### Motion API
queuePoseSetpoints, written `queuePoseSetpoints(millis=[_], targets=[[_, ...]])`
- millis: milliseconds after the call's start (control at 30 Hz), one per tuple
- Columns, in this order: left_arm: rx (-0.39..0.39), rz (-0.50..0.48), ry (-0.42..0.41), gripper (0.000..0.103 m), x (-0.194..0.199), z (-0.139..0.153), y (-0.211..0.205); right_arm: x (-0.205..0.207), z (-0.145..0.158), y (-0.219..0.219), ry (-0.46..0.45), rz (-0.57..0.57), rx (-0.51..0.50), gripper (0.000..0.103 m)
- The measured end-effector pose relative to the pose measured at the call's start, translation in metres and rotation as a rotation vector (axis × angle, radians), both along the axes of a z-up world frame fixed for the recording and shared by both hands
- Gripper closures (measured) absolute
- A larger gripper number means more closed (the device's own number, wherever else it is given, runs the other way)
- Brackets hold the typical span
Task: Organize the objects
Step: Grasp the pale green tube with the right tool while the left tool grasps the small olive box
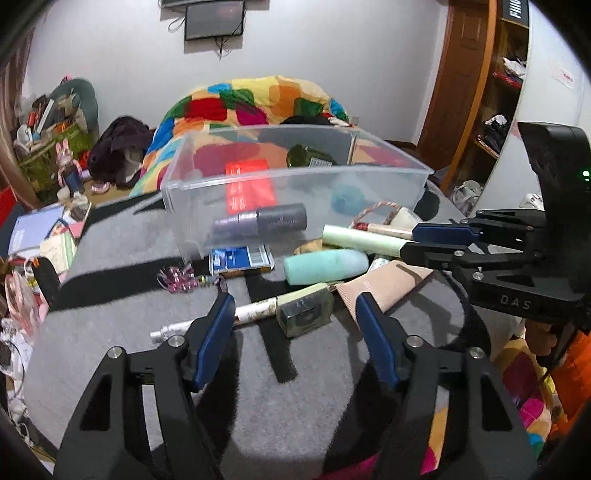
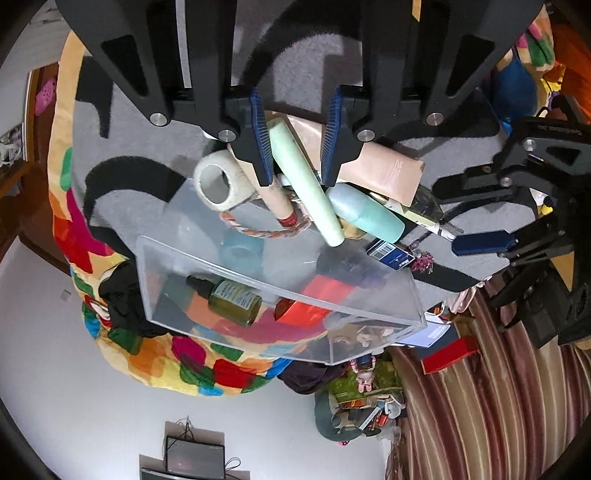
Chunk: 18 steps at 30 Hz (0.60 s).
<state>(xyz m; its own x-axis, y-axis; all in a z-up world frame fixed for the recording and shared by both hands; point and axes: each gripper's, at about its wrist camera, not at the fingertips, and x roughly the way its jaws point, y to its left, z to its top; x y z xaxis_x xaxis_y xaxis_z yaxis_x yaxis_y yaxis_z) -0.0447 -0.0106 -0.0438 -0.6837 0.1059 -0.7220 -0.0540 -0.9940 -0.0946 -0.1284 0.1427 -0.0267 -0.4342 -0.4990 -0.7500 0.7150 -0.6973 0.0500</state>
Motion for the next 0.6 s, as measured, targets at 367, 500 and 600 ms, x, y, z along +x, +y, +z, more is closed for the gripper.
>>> queuePoseSetpoints(millis=[367,500,600], targets=[[0.049,0.042,-0.001,0.041,-0.009,-0.012,0.003,-0.004,-0.015,-0.011,-0.087,0.041,0.001,0.078],[0.007,0.046,0.012,0.062,-0.007,-0.013,0.01,-0.003,-0.018,-0.013,-0.093,0.036,-0.011,0.087],[0.017,0.046,0.011,0.066,-0.006,-0.013,0.008,-0.001,-0.016,-0.01,-0.094,0.034,-0.03,0.089]])
